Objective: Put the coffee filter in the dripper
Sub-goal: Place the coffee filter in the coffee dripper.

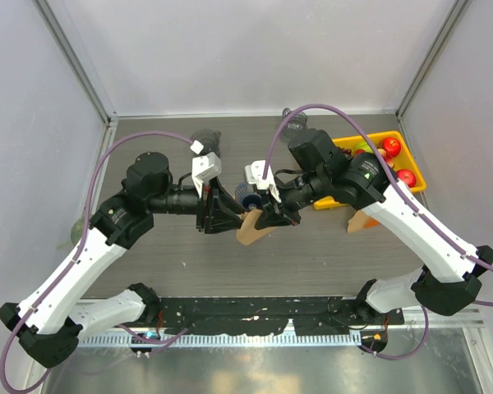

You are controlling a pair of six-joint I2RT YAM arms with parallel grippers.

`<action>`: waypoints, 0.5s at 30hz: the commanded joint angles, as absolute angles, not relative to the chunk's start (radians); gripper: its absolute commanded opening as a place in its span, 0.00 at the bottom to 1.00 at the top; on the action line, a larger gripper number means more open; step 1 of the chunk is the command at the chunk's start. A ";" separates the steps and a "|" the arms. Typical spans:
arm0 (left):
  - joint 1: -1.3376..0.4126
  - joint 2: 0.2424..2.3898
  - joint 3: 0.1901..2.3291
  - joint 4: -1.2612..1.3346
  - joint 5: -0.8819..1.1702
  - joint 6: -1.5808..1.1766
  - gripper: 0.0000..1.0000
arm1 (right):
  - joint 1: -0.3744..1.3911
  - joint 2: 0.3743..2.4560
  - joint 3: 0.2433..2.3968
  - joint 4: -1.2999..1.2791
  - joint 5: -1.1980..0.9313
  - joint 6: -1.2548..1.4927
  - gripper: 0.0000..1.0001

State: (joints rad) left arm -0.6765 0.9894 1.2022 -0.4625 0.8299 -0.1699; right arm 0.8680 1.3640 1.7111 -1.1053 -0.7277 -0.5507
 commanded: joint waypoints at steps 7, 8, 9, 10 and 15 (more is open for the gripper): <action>-0.675 0.949 1.209 -0.442 0.874 -0.155 0.49 | 0.862 1.350 1.735 -1.106 -0.747 -0.560 0.05; -0.676 0.960 1.216 -0.445 0.865 -0.156 0.47 | 0.864 1.354 1.741 -1.104 -0.752 -0.558 0.05; -0.675 0.969 1.223 -0.443 0.855 -0.156 0.46 | 0.864 1.359 1.744 -1.104 -0.764 -0.557 0.05; -0.678 0.974 1.226 -0.443 0.841 -0.156 0.45 | 0.862 1.365 1.750 -1.103 -0.773 -0.555 0.05; -0.678 0.977 1.230 -0.449 0.811 -0.144 0.40 | 0.862 1.365 1.758 -1.097 -0.782 -0.548 0.06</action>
State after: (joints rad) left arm -0.6765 0.9798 1.1927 -0.4660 0.8360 -0.1513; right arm 0.8661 1.3640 1.7134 -1.1088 -0.7464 -0.5510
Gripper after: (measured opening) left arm 0.417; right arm 0.060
